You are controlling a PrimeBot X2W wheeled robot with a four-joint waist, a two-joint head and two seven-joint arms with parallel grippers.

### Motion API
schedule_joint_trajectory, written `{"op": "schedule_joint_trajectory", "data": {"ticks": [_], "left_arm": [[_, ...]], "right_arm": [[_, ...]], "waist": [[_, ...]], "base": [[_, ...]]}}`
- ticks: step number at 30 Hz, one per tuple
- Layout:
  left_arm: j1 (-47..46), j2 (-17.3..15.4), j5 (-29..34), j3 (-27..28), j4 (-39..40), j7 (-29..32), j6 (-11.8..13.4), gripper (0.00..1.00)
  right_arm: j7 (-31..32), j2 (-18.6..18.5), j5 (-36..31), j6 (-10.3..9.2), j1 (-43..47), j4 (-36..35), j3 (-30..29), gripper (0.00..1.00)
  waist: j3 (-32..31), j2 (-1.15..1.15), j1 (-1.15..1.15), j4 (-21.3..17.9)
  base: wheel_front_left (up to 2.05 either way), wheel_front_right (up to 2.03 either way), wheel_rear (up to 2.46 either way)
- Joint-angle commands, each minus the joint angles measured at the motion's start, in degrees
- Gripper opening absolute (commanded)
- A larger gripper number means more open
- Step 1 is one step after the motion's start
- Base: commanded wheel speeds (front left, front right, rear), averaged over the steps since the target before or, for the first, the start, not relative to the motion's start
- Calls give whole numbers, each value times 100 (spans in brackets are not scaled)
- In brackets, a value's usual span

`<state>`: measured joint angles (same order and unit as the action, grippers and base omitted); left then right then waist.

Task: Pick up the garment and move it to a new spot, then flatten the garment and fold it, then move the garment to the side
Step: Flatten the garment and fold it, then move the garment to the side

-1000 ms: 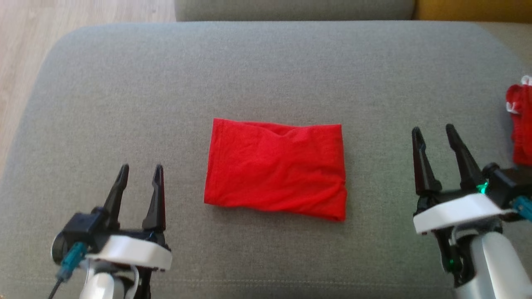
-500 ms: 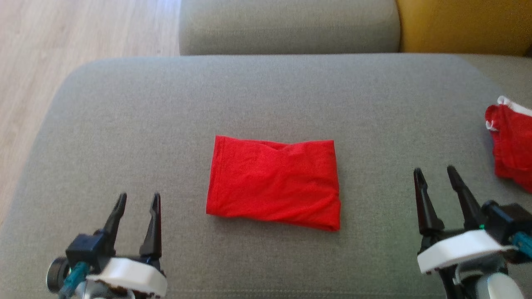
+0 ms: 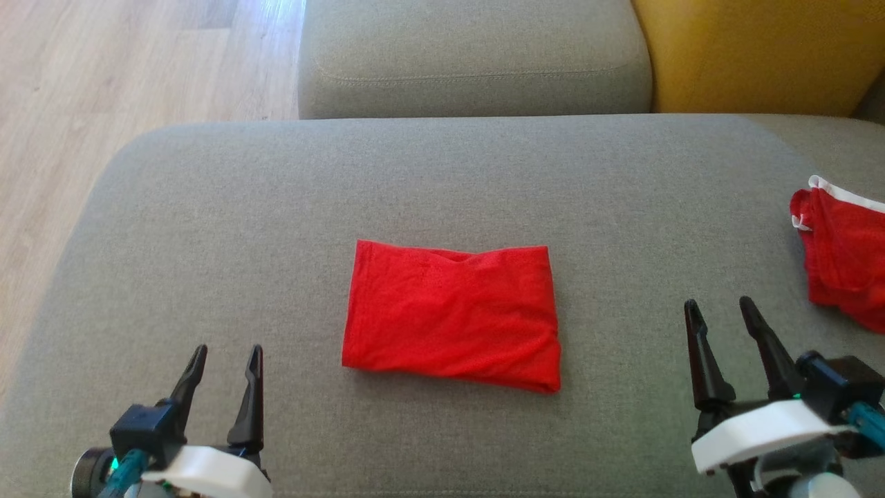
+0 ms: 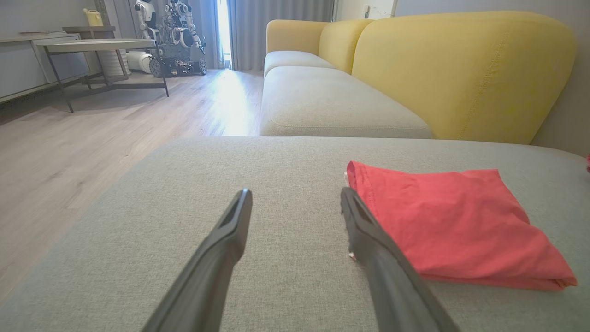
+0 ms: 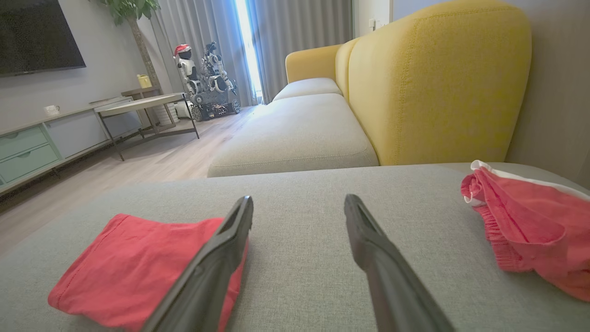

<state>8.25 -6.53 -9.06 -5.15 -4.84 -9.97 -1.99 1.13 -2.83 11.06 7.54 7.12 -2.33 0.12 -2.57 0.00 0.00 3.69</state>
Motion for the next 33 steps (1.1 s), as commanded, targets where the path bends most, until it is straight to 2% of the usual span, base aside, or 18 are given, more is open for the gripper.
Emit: {"op": "schedule_joint_trajectory", "data": {"ticks": [1,33], "left_arm": [[-171,-79,46,151,221,7,34,100],[-309,-177,-53,15,151,-70,131,100]], "right_arm": [[25,-46,-22,-5,-100,-217,131,100],[75,-14,-33,-5,-138,-156,47,100]], "waist": [[-1,0,0,-1],[85,0,0,27]], "base": [[0,0,0],[0,0,0]]}}
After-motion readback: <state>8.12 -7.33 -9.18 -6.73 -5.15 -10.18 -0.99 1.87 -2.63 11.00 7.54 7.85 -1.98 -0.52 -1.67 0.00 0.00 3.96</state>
